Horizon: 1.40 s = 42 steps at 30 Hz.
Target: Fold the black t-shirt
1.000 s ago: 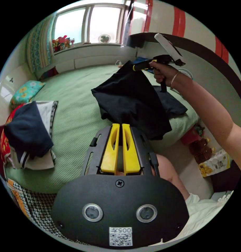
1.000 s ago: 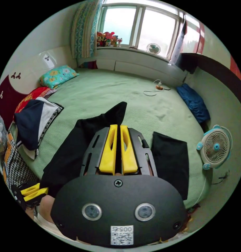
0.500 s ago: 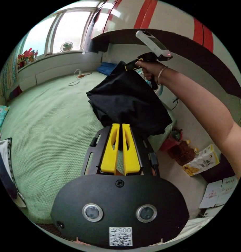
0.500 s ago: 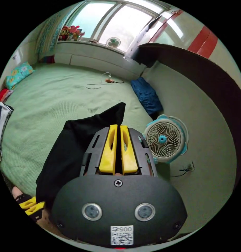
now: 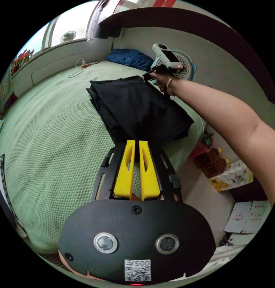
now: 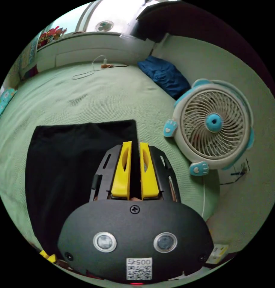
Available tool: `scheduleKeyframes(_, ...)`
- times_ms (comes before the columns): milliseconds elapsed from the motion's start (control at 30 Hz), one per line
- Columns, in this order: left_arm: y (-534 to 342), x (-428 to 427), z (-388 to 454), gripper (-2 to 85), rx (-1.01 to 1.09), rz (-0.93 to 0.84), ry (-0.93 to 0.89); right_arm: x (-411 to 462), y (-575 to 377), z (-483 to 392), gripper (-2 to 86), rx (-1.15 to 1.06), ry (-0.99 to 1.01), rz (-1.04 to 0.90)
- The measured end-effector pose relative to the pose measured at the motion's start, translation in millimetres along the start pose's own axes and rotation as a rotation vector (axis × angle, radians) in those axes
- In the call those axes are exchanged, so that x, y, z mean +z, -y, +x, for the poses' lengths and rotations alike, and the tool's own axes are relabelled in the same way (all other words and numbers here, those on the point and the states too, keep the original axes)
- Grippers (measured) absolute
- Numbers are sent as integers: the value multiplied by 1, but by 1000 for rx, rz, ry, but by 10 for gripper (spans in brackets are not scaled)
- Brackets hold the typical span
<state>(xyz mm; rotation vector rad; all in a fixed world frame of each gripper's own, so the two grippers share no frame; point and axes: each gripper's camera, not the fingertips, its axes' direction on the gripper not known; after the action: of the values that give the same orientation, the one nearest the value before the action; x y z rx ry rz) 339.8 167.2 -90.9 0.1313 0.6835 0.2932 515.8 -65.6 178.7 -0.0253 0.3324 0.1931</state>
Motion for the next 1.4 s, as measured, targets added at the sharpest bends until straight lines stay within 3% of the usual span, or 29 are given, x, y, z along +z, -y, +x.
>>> scheduleKeyframes(133, -6, -16, 9, 24, 7, 11, -34, -41, -5, -1, -10, -67, 175, 80)
scheduleKeyframes(267, 7, -18, 18, 2, 16, 81, -13, -59, -18, -64, -11, -286, 397, 12)
scheduleKeyframes(400, 26, 1, 21, -4, 26, 42, 12, -22, -13, -117, -13, -289, 348, -121)
scheduleKeyframes(533, 27, 24, 18, -6, 23, -65, 46, -13, -9, -123, -12, -296, 298, -138)
scheduleKeyframes(733, 22, -14, 22, -7, 37, 74, 54, -95, -72, -56, -12, -298, 268, 93)
scheduleKeyframes(867, 43, -9, 17, -7, 56, 152, 119, -97, -132, -2, -12, -178, 200, 26)
scheduleKeyframes(1000, 55, 27, 4, -7, 43, -11, 180, -54, -165, 32, -13, -76, 120, -136)
scheduleKeyframes(1167, 44, 8, -11, -7, 12, -15, 162, -43, -177, 51, -13, 0, 214, -172)
scheduleKeyframes(1300, 32, -27, -18, -7, -41, 52, 114, -86, -167, 39, -11, 15, 335, -197)
scheduleKeyframes(1400, 26, -13, -21, -7, -42, -41, 145, -103, -172, 1, -10, -46, 405, -203)
